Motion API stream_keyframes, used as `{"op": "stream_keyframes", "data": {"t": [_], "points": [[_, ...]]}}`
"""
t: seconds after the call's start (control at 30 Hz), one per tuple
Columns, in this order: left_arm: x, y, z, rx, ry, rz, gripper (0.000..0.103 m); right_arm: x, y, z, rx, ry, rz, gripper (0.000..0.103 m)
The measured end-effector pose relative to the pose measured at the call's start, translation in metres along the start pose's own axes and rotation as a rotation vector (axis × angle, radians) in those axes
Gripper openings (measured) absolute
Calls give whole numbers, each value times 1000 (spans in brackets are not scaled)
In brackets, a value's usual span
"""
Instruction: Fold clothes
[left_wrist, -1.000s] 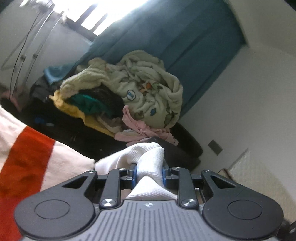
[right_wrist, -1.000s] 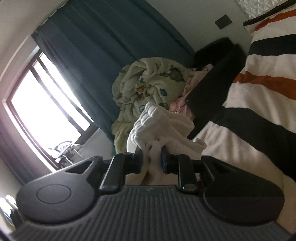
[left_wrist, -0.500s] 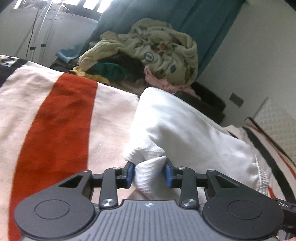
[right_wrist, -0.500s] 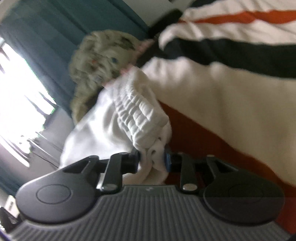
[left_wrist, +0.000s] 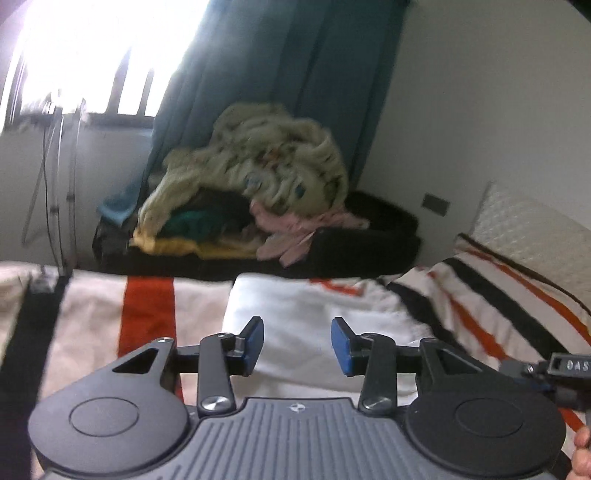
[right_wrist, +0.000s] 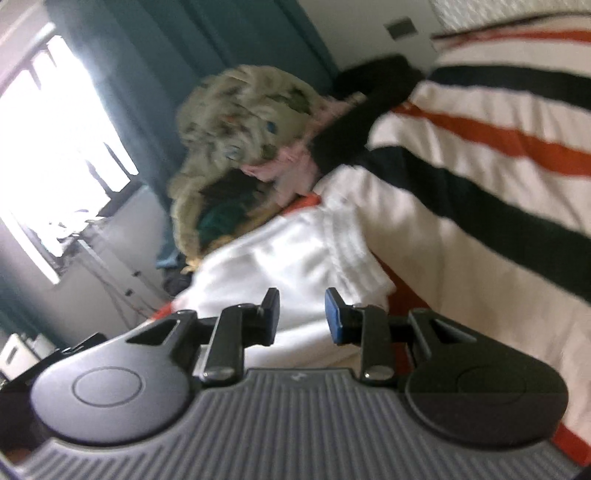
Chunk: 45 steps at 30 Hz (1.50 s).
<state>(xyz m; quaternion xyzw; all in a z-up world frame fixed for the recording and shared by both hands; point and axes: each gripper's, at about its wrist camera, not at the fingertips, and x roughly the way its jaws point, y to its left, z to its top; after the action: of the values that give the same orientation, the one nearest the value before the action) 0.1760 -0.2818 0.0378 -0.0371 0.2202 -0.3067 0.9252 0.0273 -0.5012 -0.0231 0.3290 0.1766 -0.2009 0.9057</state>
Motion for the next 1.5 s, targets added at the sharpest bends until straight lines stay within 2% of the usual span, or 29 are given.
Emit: {"op": "stream_keyframes", "data": {"t": [0.13, 0.27, 0.33, 0.37, 0.4, 0.43, 0.47, 0.5, 0.57, 0.7, 0.97, 1.17, 1.43, 1.5], "points": [[-65, -30, 20, 72, -48, 34, 47, -51, 31, 15, -62, -9, 68, 31], [-131, -52, 26, 122, -82, 51, 56, -96, 58, 18, -119, -12, 111, 31], [-160, -60, 27, 126, -90, 51, 67, -119, 69, 16, -143, -9, 125, 32], [-172, -64, 27, 129, -93, 54, 78, -129, 74, 15, -153, -4, 132, 34], [-185, -68, 26, 133, -103, 60, 86, -139, 78, 13, -162, -5, 145, 48], [-198, -71, 23, 141, -117, 66, 89, -149, 82, 10, -170, -19, 152, 68], [-210, -74, 22, 149, -128, 73, 96, -159, 85, 8, -178, -35, 159, 76], [-220, -77, 19, 154, -136, 73, 103, -170, 87, 4, -190, -64, 160, 89], [-239, -81, 13, 163, -152, 72, 103, -189, 93, -3, -229, -109, 146, 90], [-267, -86, -3, 164, -163, 89, 103, -209, 100, -18, -280, -125, 128, 90], [-289, -81, -32, 125, -179, 101, 103, -218, 103, -63, -367, -169, 113, 90], [-290, -67, -51, 99, -200, 134, 103, -204, 104, -92, -405, -198, 93, 90], [-268, -40, -68, 83, -169, 183, 103, -170, 98, -120, -422, -159, 49, 89], [-265, -34, -72, 71, -162, 183, 103, -167, 98, -123, -427, -174, 44, 89]]}}
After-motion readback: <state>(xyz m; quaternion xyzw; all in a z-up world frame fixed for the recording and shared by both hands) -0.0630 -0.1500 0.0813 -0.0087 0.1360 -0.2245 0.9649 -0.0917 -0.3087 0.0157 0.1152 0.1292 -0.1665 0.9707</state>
